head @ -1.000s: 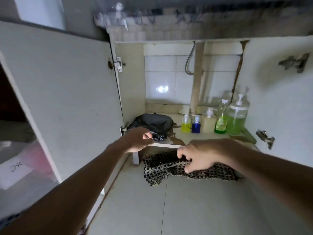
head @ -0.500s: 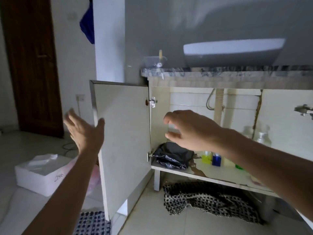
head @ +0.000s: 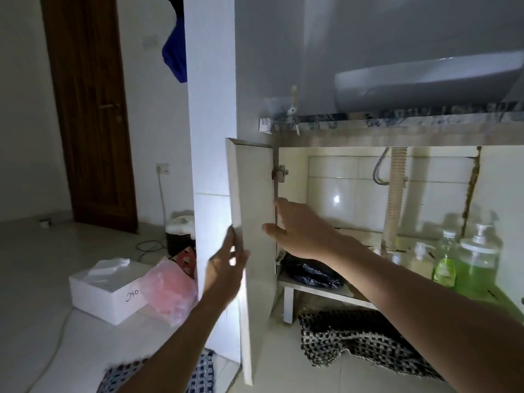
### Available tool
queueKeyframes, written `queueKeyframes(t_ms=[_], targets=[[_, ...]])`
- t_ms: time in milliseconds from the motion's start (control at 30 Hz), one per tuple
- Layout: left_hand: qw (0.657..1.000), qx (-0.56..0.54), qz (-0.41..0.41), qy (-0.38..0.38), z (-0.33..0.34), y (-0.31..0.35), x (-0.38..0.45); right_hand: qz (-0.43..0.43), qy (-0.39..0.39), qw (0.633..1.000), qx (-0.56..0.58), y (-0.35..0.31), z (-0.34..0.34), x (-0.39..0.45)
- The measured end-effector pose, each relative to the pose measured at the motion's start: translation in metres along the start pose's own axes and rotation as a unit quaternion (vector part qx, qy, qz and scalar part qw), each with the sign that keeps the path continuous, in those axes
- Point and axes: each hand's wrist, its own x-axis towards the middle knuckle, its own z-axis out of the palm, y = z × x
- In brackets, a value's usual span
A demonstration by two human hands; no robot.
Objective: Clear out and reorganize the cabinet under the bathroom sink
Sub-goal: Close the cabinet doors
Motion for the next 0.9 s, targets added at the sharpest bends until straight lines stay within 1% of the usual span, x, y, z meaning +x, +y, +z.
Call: queueKeyframes(t_ms=[33,100,167,233,367,467,533,667,767,900], targets=[[1.000,-0.012,0.017,-0.019,0.007,0.006,-0.002,0.003,0.006,1.000,0.012,-0.001,0.002,0.003],[0.996,0.006,0.077,-0.047,0.024,0.019,-0.006,0.015,0.019,0.999,0.023,-0.001,0.006,0.007],[0.989,0.017,0.133,-0.056,0.039,0.034,-0.010,0.038,0.038,0.998,0.010,0.005,0.009,0.007],[0.984,0.027,0.166,-0.066,0.057,0.049,-0.009,0.072,0.064,0.995,0.010,0.017,0.006,0.007],[0.979,0.043,0.179,-0.084,0.103,0.079,0.006,0.139,0.122,0.982,0.040,0.068,-0.009,0.012],[0.976,0.070,0.182,-0.100,0.145,0.097,0.010,0.157,0.168,0.973,0.018,0.113,-0.016,0.014],[0.973,0.085,0.187,-0.103,0.172,0.106,0.013,0.171,0.190,0.966,0.025,0.140,-0.020,0.012],[0.968,0.119,0.200,-0.099,0.220,0.120,0.026,0.187,0.212,0.956,0.072,0.189,-0.030,0.012],[0.960,0.152,0.221,-0.074,0.249,0.128,0.036,0.199,0.225,0.946,0.122,0.221,-0.035,0.017],[0.950,0.173,0.236,-0.112,0.276,0.129,0.056,0.229,0.241,0.919,0.211,0.259,-0.033,0.028]])
